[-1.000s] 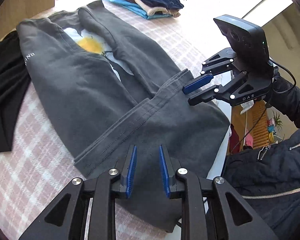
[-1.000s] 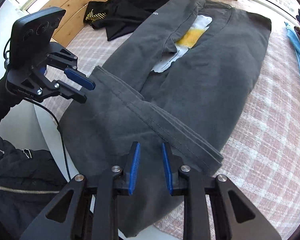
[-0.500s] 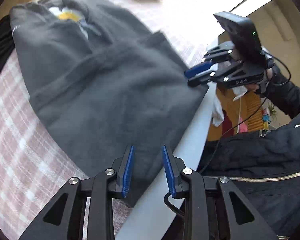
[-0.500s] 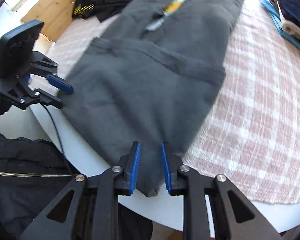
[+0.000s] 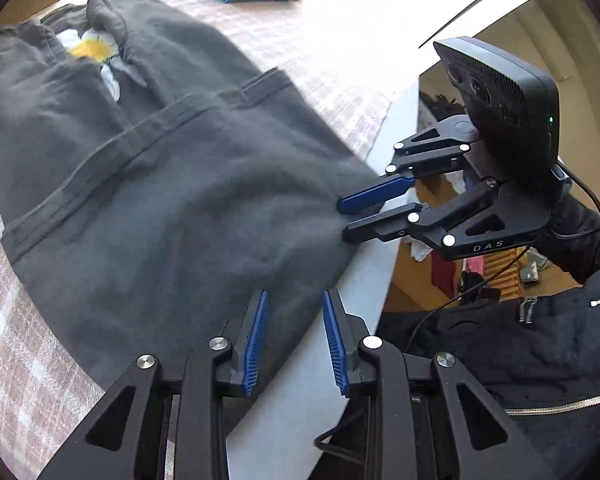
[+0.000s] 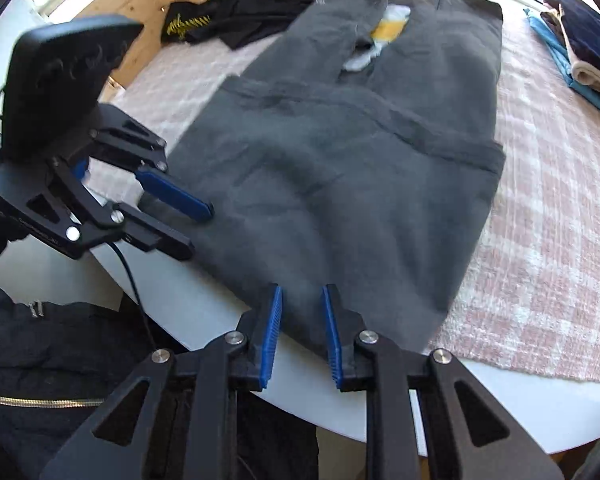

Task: Fold clothes
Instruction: 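Smooth the folded sweatshirt with both tools and withdraw them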

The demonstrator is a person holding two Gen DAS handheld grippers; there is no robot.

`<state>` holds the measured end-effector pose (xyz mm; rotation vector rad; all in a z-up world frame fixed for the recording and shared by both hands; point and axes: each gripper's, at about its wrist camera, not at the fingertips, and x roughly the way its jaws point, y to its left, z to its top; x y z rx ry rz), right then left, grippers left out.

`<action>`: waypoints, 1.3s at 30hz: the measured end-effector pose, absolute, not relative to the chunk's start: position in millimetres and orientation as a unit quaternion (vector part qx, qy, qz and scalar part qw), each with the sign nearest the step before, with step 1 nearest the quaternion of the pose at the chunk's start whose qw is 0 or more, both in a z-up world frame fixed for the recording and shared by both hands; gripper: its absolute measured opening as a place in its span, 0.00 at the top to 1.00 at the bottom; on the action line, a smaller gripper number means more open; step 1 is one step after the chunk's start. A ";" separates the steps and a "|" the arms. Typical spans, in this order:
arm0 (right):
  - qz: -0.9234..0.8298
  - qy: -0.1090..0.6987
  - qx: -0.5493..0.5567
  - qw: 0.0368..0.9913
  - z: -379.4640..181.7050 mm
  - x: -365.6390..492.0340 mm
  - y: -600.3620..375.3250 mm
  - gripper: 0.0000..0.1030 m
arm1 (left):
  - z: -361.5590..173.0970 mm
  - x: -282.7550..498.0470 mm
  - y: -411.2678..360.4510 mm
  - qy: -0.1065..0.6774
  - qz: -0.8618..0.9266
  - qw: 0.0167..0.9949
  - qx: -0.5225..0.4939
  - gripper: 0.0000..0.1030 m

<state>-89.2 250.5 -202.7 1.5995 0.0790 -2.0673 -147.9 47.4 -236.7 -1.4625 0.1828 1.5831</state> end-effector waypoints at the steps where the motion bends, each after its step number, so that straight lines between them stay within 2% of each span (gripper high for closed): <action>1: -0.761 0.028 0.596 0.253 -205.3 -86.8 257.8 0.81 | -235.8 -146.1 40.5 0.074 0.649 0.464 -0.599 0.76; 5: -0.783 -0.016 0.583 0.217 -183.5 -60.8 304.5 0.79 | -223.1 -133.4 -7.5 0.063 0.674 0.421 -0.604 0.74; 6: -0.788 -0.021 0.578 0.210 -179.0 -55.4 312.8 0.75 | -221.8 -130.3 -20.1 0.052 0.676 0.410 -0.610 0.74; 9: -0.795 -0.014 0.569 0.211 -178.8 -52.3 315.4 0.74 | -221.9 -123.6 -40.5 0.035 0.686 0.382 -0.619 0.74; 16: -0.791 0.051 0.568 0.222 -202.0 -61.2 289.0 0.74 | -231.7 -122.4 -30.9 0.055 0.691 0.364 -0.622 0.71; 23: -0.787 0.014 0.564 0.251 -195.5 -64.2 297.9 0.74 | -219.3 -132.5 -34.3 0.049 0.710 0.344 -0.612 0.71; 29: -0.785 -0.010 0.562 0.261 -190.3 -59.9 312.7 0.74 | -185.8 -155.7 34.5 0.064 0.683 0.437 -0.582 0.68; 32: -0.783 -0.016 0.559 0.272 -194.0 -56.4 313.3 0.74 | -176.4 -173.1 95.5 0.110 0.656 0.480 -0.572 0.68; 36: -0.781 -0.010 0.556 0.284 -197.7 -50.2 317.3 0.74 | -186.0 -188.9 168.5 0.198 0.614 0.508 -0.571 0.65; 39: -0.782 -0.003 0.550 0.292 -198.1 -47.5 319.7 0.74 | -200.2 -201.3 199.4 0.201 0.593 0.489 -0.607 0.65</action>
